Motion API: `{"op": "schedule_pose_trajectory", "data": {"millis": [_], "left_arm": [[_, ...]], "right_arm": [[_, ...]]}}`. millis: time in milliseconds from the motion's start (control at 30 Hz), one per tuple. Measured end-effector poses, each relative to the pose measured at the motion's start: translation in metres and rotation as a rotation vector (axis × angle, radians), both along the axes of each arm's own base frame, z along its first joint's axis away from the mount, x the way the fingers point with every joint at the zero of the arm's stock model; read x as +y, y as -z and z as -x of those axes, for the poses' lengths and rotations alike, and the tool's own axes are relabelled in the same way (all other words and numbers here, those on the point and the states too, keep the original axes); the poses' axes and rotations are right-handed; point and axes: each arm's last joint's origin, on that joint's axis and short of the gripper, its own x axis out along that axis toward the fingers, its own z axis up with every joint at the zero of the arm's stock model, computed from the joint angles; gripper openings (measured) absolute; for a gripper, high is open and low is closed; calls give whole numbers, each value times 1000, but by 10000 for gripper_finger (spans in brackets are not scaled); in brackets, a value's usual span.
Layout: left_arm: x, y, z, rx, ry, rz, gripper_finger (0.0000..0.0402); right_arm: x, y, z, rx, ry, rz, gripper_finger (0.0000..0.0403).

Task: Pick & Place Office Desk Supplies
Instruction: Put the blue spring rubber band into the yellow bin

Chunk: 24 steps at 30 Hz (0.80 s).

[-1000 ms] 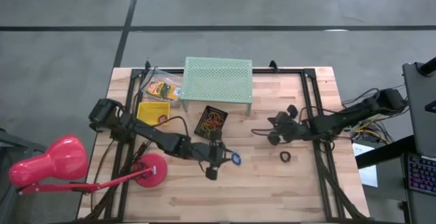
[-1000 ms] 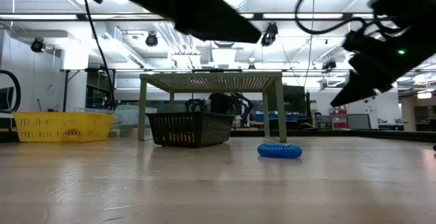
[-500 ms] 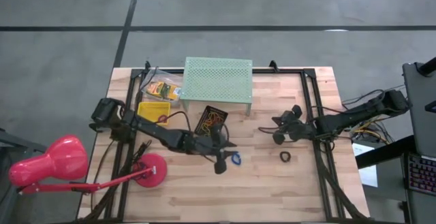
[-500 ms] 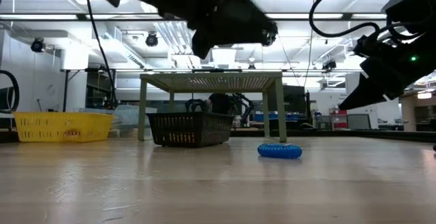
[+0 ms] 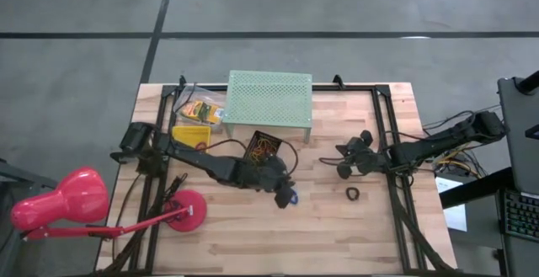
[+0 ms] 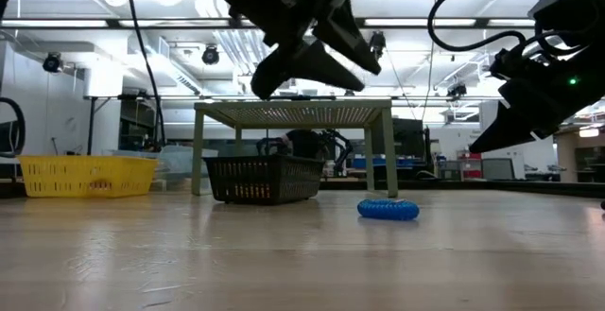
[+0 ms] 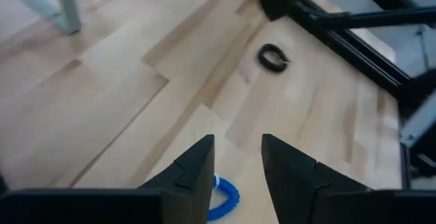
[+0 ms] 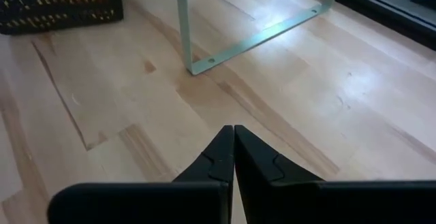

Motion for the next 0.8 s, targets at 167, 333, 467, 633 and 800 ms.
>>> {"op": "schedule_pose_trajectory", "data": {"millis": [167,333,467,633,800], "left_arm": [[5,0,-2,16,6,52,127],[6,1,-2,20,21,83,127],[5,16,-5,52,0,111,127],[4,47,-22,151,55,207,127],[11,52,-34,236,28,260,127]], "right_arm": [[0,0,0,-3,0,0,8],[0,0,0,-2,0,0,8],[0,0,0,-2,0,0,8],[0,0,0,-4,0,0,8],[0,0,0,-3,0,0,8]]}}
